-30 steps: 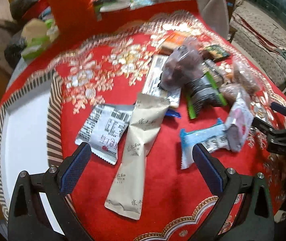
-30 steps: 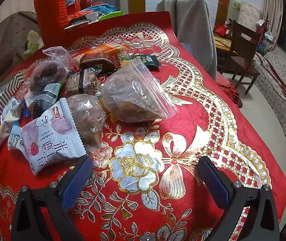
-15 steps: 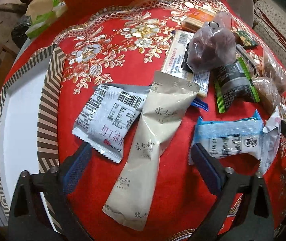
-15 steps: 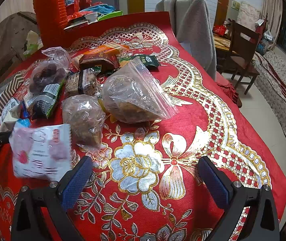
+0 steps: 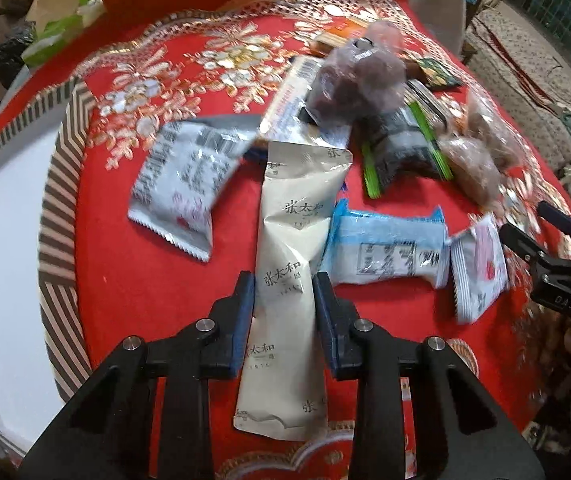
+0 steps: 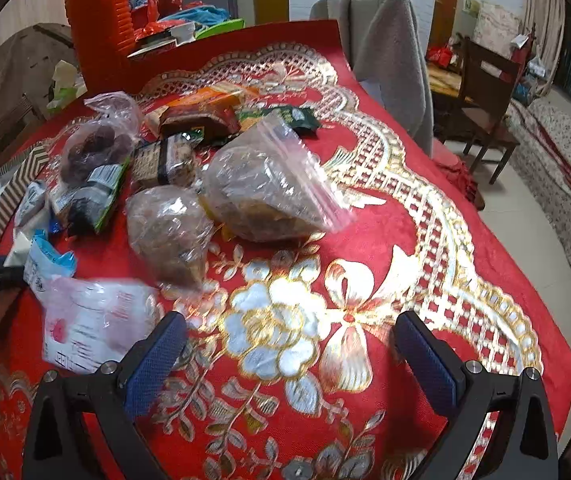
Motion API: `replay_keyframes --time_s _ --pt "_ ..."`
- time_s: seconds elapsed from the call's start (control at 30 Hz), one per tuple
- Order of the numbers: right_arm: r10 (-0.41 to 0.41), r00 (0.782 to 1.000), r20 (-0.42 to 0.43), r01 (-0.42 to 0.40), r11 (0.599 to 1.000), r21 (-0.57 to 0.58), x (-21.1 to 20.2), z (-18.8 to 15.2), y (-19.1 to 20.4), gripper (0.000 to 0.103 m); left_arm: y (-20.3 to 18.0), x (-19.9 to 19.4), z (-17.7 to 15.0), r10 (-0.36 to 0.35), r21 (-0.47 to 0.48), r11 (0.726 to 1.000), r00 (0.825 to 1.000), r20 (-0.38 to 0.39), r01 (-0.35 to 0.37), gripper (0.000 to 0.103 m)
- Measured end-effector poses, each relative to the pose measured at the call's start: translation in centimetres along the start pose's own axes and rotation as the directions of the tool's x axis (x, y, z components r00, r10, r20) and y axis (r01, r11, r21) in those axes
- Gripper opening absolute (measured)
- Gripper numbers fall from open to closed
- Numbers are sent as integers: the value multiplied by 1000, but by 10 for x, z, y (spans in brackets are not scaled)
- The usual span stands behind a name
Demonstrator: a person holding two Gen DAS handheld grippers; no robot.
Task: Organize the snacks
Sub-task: 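Grasp the long cream pouch with the left gripper, then grasp the white strawberry-print packet with the right gripper while the left gripper holds the cream pouch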
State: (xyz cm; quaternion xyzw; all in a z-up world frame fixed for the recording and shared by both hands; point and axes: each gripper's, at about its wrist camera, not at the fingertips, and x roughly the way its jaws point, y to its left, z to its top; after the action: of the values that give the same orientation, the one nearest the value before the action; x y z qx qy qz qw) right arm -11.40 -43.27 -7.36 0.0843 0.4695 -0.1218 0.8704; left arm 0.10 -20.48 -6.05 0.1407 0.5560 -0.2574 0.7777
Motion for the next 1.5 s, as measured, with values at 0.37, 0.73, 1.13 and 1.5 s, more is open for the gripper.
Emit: replay_keyframes --time_s 0.37,0.73,1.13,1.5 --pt "219 976 6 -217 963 162 -48 -9 20 90 5 -5 -11 -18 4 1000 1000 6 18 29" --pt "48 998 -26 -46 996 71 -47 2 49 90 22 -9 -20 -13 -31 999 1000 15 13 29" --pt "252 968 -5 -250 963 102 -65 3 59 90 21 -9 -18 -21 -20 1000 1000 19 22 29" --pt "416 898 -142 -407 909 88 -21 11 102 68 27 -10 -20 -56 -24 998 998 37 57 29"
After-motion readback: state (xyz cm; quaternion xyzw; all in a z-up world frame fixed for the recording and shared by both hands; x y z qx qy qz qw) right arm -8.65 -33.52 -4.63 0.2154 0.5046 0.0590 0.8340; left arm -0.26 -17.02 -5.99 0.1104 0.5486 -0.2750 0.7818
